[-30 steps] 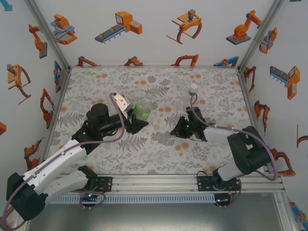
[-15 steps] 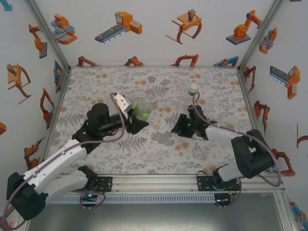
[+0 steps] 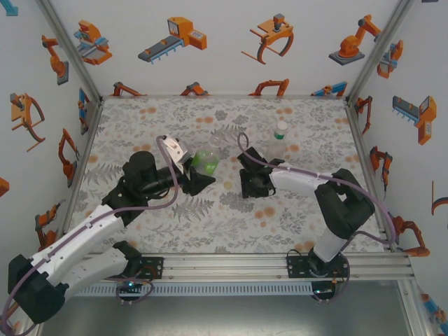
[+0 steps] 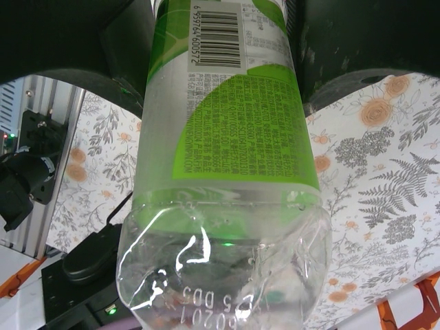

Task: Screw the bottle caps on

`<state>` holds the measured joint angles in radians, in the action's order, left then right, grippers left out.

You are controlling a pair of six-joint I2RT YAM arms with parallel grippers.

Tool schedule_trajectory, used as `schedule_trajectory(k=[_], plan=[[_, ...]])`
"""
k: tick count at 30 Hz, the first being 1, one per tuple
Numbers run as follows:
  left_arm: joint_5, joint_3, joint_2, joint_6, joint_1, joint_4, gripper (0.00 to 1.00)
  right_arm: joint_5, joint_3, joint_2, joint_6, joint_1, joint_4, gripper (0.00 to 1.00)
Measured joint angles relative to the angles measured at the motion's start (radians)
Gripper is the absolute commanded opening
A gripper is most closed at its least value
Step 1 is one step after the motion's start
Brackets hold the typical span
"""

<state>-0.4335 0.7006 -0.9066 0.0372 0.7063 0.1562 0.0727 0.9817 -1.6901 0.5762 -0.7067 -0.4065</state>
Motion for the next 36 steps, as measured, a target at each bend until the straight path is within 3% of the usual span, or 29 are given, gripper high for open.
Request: schedule_trajectory(k=[18,36], plan=[[0.007,-0.002,0.011,0.000,0.000,0.000,0.00,0.052,0.051,-0.042,-0.038,-0.010,-0.057,0.45],[0.006,-0.002,-0.014,-0.010,0.000,-0.011,0.00,0.049,0.058,-0.045,-0.066,-0.010,-0.060,0.30]])
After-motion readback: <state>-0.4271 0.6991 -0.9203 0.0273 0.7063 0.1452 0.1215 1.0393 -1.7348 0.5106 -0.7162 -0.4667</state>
